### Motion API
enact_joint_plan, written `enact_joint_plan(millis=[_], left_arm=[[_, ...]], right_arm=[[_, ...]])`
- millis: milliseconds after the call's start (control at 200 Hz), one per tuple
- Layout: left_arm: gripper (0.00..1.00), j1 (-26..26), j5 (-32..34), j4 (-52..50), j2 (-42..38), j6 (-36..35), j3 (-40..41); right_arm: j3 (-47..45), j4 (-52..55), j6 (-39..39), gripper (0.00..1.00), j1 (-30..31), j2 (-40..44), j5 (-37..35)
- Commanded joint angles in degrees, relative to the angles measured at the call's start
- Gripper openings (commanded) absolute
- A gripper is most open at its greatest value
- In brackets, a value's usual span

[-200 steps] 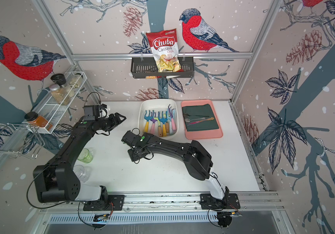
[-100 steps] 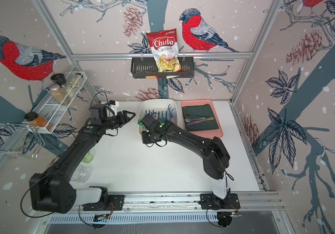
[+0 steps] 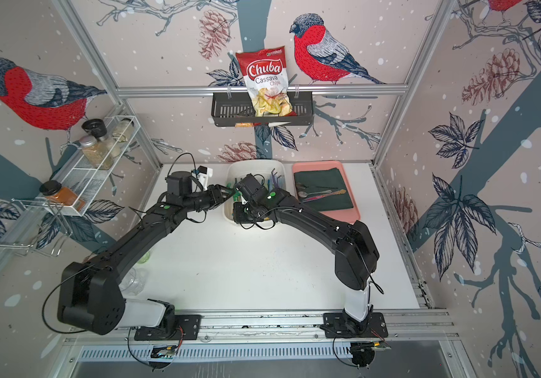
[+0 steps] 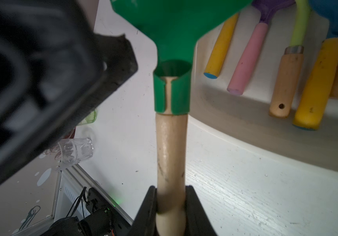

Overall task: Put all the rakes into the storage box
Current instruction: Pick up the rake at the center of the board, then place the rake in the storage box.

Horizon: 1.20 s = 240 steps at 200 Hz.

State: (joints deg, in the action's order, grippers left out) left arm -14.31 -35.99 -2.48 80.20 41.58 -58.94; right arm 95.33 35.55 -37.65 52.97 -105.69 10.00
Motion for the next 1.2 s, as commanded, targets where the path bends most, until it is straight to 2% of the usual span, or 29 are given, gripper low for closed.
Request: enact_joint_plan(millis=[0, 315, 485, 585, 765, 815, 900, 950, 1040, 1111, 1196], left_arm=[[0.42, -0.2, -0.2, 3.6, 0.5, 0.0, 0.0], [0.42, -0.3, 0.9, 3.2, 2.3, -0.4, -0.9], [0.37, -1.0, 0.4, 5.2, 3.7, 0.9, -1.7], [0.3, -1.4, 0.5, 5.1, 4.5, 1.0, -2.6], [0.11, -1.5, 1.0, 4.7, 5.1, 0.8, -3.5], [0.08, -1.5, 1.2, 4.7, 5.4, 0.7, -3.7], [0.05, -1.4, 1.2, 4.7, 6.0, 0.6, -4.2], [0.04, -1.3, 1.3, 4.6, 6.8, 0.4, -4.6], [0.03, -1.3, 1.7, 4.0, 8.5, -0.6, -6.2], [0.03, -1.4, 2.6, 2.2, 10.7, -2.4, -8.5], [0.02, -1.4, 3.5, -0.1, 13.9, -4.8, -11.9]], right_arm=[[0.4, -2.0, -0.1, 0.09, -0.1, 1.4, 0.3], [-0.8, -2.5, -0.2, 0.09, -0.1, 3.3, 1.4], [-0.7, -2.5, 0.4, 0.09, 0.3, 2.9, 2.4], [-0.4, -2.3, 0.5, 0.09, 0.5, 2.6, 2.6], [0.2, -1.5, 0.9, 0.13, 0.3, 2.6, 1.4], [0.3, -1.2, 1.0, 0.17, 0.2, 2.7, 1.0], [0.1, -1.0, 1.2, 0.34, -0.1, 3.3, 0.4], [-0.5, -1.2, 1.1, 0.39, -0.3, 3.8, 0.1], [-2.1, -1.4, 0.7, 0.56, -1.1, 5.5, -0.5], [-4.4, -1.8, 0.2, 0.64, -2.0, 7.7, -1.3], [-8.0, -2.5, -0.3, 0.68, -3.6, 10.9, -1.6]])
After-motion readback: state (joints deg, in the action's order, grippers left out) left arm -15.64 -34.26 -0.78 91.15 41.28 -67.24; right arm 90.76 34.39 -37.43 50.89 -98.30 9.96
